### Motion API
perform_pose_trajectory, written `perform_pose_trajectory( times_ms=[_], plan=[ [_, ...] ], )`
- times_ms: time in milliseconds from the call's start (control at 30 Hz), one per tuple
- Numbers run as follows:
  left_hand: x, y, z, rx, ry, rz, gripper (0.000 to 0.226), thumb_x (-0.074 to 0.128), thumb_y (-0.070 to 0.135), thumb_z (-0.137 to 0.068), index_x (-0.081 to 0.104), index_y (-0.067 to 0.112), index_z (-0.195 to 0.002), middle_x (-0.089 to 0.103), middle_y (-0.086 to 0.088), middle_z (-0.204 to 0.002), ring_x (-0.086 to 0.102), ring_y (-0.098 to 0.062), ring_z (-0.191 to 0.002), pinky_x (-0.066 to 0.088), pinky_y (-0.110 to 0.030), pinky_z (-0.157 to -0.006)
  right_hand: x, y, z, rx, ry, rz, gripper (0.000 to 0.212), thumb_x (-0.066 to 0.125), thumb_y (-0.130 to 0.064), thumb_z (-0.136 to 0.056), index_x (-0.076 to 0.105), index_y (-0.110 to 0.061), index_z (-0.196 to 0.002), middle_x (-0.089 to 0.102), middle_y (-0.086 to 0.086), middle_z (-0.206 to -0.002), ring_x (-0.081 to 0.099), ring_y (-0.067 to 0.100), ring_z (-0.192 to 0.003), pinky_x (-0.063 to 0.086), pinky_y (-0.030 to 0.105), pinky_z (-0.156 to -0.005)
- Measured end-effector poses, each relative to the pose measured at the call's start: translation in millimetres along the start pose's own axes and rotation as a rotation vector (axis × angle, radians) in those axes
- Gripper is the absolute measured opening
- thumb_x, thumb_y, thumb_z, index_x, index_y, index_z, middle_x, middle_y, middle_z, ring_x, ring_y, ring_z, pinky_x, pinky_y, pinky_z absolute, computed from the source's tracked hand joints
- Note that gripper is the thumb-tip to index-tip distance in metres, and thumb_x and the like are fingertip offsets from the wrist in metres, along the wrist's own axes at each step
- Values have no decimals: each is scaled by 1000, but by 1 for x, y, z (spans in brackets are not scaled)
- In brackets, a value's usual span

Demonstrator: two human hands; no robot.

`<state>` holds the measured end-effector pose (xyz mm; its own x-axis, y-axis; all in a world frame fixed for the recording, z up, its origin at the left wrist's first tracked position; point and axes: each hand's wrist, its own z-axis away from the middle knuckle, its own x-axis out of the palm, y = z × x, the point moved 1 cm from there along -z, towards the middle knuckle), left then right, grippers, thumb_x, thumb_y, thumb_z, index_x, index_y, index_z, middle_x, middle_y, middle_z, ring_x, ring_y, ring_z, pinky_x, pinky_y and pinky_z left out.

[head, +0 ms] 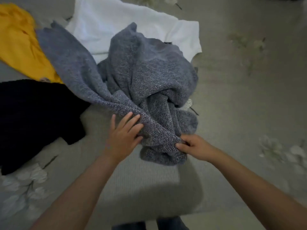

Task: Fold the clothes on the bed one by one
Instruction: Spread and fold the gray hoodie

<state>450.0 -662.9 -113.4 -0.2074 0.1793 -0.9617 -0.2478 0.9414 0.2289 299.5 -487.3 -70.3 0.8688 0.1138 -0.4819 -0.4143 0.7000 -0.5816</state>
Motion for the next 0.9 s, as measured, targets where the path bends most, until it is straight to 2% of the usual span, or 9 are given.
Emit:
perform_pose_trajectory(
  times_ms=[67, 133, 200, 267, 333, 433, 500, 733, 900],
  plan=[
    [5, 33, -5, 122, -87, -9, 70, 89, 32, -47, 61, 16, -109, 66, -12, -114, 60, -38, -108, 31, -70, -86, -6, 38, 25, 55, -5, -85, 3, 58, -16, -89, 61, -15, -91, 56, -4, -84, 53, 7, -76, 38, 7, -65],
    [13, 63, -11, 162, -255, -37, 72, 85, 43, -52, 63, 18, -116, 63, -7, -121, 56, -32, -115, 27, -68, -92, -16, 76, 39, 50, 150, -31, 33, 61, -9, -86, 57, -8, -119, 57, 0, -112, 52, 12, -105, 32, 9, -86],
    [30, 87, -15, 175, -501, -27, 71, 66, 51, -75, 43, 24, -136, 43, 0, -142, 32, -20, -137, 4, -59, -109, -30, 109, 35, 11, 325, 96, 48, 59, -2, -84, 47, -5, -130, 48, 10, -133, 43, 20, -124, 24, 14, -97],
    [53, 107, -8, 193, -690, -17, 74, 49, 54, -86, 19, 24, -146, 25, 4, -151, 13, -14, -142, -9, -48, -112, -36, 130, 18, -31, 316, 316, 62, 60, -11, -85, 32, -10, -140, 28, 12, -148, 27, 24, -137, 18, 24, -110],
    [66, 123, -2, 172, -741, -43, 75, 48, 52, -87, 15, 20, -147, 32, -1, -146, 23, -15, -137, -2, -44, -114, -35, 143, -8, -18, 238, 533, 72, 59, -29, -86, 19, -20, -146, 10, 7, -155, 12, 26, -142, 15, 37, -115],
    [66, 137, -1, 109, -416, -118, 42, 65, 37, -76, 65, 21, -114, 68, -4, -92, 63, -18, -90, 42, -38, -92, -20, 145, -40, -11, 275, 652, 59, 57, -37, -86, 37, -21, -139, 33, 7, -147, 21, 24, -139, 6, 48, -113],
    [64, 141, -3, 15, -197, -153, 17, 67, 24, -64, 75, 21, -79, 64, 0, -59, 64, -19, -61, 48, -34, -65, -8, 144, -49, -16, 374, 669, 27, 54, -26, -87, 62, -14, -110, 60, 6, -116, 41, 24, -122, 4, 49, -112],
    [36, 125, 2, -304, -15, -115, 29, 46, 24, -80, 70, 6, -81, 64, -10, -62, 62, -28, -62, 46, -40, -63, 4, 174, -17, -31, 522, 440, 20, 50, -18, -87, 65, -4, -86, 66, 13, -86, 58, 29, -88, 25, 31, -89],
    [8, 137, 24, -339, 29, -183, 16, 60, 17, -75, 68, 4, -75, 62, -12, -58, 61, -29, -60, 35, -37, -68, 19, 175, 58, -109, 501, 283, 16, 59, -5, -82, 62, 7, -71, 64, 25, -71, 62, 36, -68, 41, 35, -67]
  ],
)
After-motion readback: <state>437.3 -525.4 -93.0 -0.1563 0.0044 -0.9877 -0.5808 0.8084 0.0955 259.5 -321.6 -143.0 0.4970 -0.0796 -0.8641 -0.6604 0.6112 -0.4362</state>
